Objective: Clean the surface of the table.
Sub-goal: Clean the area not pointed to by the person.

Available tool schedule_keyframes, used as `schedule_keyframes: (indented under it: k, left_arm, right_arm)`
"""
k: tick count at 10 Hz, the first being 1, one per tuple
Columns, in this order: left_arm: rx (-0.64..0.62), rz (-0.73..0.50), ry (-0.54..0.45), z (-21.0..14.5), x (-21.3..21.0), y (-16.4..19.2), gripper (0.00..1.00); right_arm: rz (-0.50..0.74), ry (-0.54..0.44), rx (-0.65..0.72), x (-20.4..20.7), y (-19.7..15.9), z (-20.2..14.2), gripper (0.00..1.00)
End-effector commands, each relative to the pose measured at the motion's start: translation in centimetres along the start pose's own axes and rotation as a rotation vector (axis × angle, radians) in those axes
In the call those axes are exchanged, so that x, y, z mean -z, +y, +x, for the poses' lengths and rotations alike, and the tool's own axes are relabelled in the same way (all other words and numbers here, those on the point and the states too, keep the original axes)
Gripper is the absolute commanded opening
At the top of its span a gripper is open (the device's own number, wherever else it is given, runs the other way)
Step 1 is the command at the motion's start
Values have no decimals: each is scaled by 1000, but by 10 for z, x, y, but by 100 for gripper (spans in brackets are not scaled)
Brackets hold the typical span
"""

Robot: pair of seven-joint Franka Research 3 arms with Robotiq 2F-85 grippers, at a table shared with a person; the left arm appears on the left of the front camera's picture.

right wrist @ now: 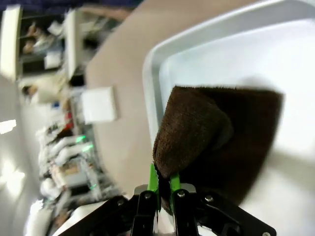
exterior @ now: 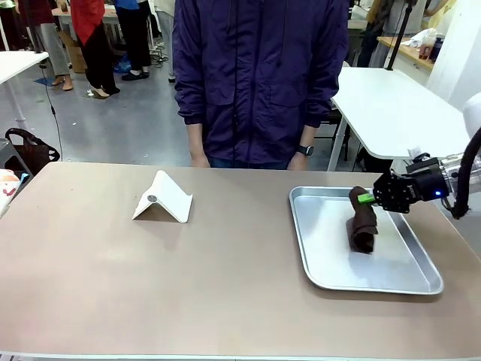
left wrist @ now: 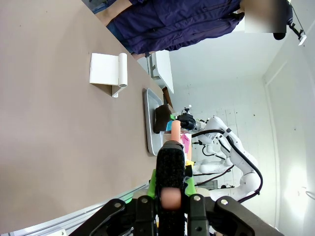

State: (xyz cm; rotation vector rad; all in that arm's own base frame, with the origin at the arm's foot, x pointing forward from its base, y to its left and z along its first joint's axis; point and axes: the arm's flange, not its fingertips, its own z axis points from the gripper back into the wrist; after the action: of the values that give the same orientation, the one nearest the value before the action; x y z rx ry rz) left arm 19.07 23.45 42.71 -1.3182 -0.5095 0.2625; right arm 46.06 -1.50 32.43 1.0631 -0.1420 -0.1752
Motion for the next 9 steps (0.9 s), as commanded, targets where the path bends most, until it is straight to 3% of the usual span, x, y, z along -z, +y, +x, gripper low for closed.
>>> schedule_keyframes:
  k: [1,5,7,9]
  left_arm:
    - [0,-12,-11,1,-1,-4,22]
    - [0,-12,-11,1,-1,-4,22]
    - [0,-12,-11,1,-1,-4,22]
    - [0,-12,-11,1,-1,-4,22]
  right_arm:
    - [303,98,25,-1,9,-10,10]
    - [879,255,134,-65,38,-42,10]
    - [952,180,136,-115,37,-71,10]
    - [957,-1,92,-171,18,-92,10]
